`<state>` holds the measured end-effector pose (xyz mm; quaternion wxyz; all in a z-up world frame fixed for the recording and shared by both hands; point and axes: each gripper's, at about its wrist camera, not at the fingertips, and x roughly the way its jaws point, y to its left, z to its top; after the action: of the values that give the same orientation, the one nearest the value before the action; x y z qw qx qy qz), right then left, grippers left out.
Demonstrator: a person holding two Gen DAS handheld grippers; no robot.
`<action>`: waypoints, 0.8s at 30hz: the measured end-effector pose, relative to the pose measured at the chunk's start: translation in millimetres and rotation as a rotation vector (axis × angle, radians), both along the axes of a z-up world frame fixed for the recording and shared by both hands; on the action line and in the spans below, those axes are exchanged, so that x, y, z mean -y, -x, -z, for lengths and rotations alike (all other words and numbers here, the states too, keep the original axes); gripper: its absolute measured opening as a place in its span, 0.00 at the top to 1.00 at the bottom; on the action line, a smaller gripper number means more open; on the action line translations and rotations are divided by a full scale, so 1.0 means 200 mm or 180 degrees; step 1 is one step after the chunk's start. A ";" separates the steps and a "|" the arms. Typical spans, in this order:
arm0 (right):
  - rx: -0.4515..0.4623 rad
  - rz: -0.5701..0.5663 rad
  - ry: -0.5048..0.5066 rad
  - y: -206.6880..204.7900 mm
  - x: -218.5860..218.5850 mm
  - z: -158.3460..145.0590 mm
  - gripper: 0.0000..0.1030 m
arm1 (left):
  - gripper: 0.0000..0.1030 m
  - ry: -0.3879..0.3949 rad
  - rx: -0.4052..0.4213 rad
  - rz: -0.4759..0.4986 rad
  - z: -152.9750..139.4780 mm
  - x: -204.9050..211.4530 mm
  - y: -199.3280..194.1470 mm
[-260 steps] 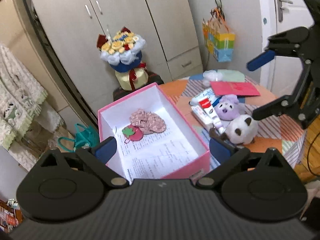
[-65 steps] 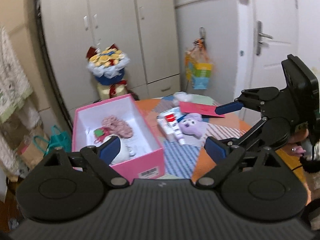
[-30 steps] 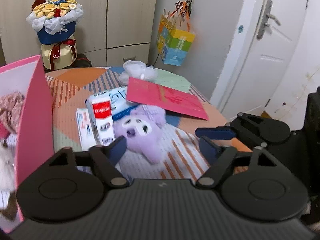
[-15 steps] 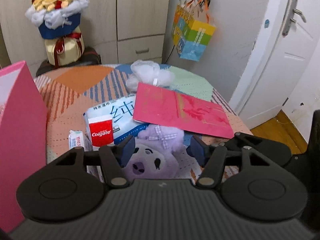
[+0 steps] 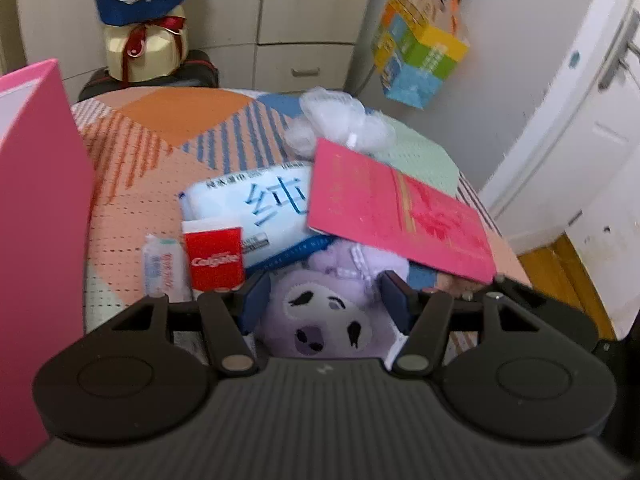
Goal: Organize soft objects
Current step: 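Grasp the lilac plush with the left tool and lift it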
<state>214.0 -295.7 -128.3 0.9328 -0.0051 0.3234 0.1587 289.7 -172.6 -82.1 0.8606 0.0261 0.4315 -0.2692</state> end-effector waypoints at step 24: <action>0.0115 -0.0016 0.0080 0.11 -0.04 -0.01 0.53 | 0.45 0.0057 -0.0006 0.0150 0.02 -0.04 0.09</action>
<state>192.5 -286.9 -126.7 0.9380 -0.0205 0.3085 0.1569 271.0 -164.7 -85.7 0.8538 0.0283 0.4292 -0.2932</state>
